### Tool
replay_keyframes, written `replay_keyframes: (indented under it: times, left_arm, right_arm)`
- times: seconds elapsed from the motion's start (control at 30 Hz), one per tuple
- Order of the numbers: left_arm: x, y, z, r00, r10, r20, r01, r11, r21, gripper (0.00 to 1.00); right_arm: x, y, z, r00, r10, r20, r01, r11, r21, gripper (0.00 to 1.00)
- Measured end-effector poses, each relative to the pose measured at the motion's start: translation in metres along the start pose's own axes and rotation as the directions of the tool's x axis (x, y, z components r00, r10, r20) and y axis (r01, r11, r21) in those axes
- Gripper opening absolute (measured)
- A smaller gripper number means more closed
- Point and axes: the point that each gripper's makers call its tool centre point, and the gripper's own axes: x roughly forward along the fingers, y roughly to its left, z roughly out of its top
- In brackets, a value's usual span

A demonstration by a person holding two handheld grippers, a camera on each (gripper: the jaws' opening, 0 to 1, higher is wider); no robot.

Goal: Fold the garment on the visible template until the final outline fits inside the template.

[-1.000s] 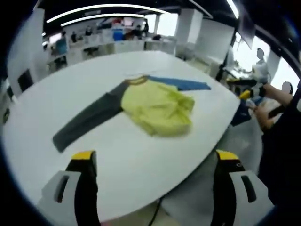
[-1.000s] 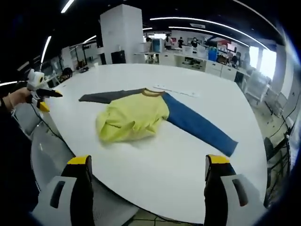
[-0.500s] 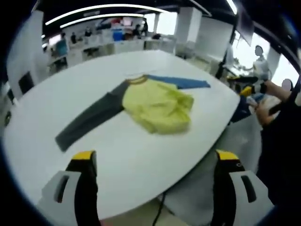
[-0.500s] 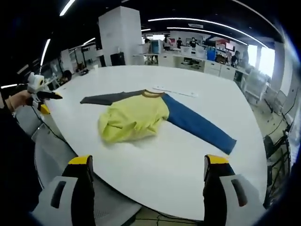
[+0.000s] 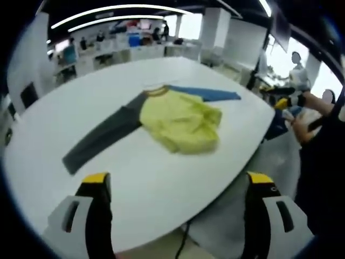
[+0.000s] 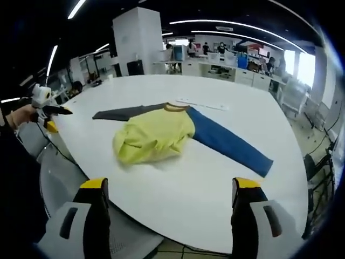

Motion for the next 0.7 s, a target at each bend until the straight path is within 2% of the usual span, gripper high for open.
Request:
replay_keyframes:
  times: [0.1, 0.17, 0.37, 0.43, 0.57, 0.7]
  left_arm:
    - [0.003, 0.002, 0.001, 1.000, 0.001, 0.001, -0.001, 1.000, -0.002, 0.99]
    - [0.006, 0.002, 0.001, 1.000, -0.004, -0.005, 0.004, 1.000, -0.003, 0.95]
    - [0.027, 0.004, 0.006, 1.000, -0.025, -0.016, 0.025, 1.000, 0.001, 0.88]
    - [0.035, 0.004, 0.010, 0.999, -0.036, -0.016, 0.036, 0.999, 0.009, 0.85]
    - [0.054, 0.007, 0.012, 0.997, -0.063, -0.036, 0.063, 0.998, 0.017, 0.72]
    - [0.069, 0.008, 0.015, 0.995, -0.079, -0.052, 0.081, 0.996, 0.030, 0.68]
  right_arm:
    - [0.002, -0.001, -0.001, 1.000, 0.001, -0.002, -0.001, 1.000, 0.003, 0.91]
    - [0.004, -0.001, -0.003, 1.000, 0.002, -0.004, -0.002, 1.000, 0.007, 0.89]
    - [0.016, 0.009, -0.009, 0.999, 0.036, -0.018, -0.035, 0.999, 0.017, 0.76]
    - [0.022, 0.013, -0.011, 0.999, 0.048, -0.018, -0.048, 0.999, 0.015, 0.73]
    - [0.031, 0.019, -0.011, 0.997, 0.071, -0.013, -0.071, 0.997, 0.009, 0.65]
    - [0.040, 0.024, -0.009, 0.995, 0.095, -0.006, -0.095, 0.995, -0.002, 0.58]
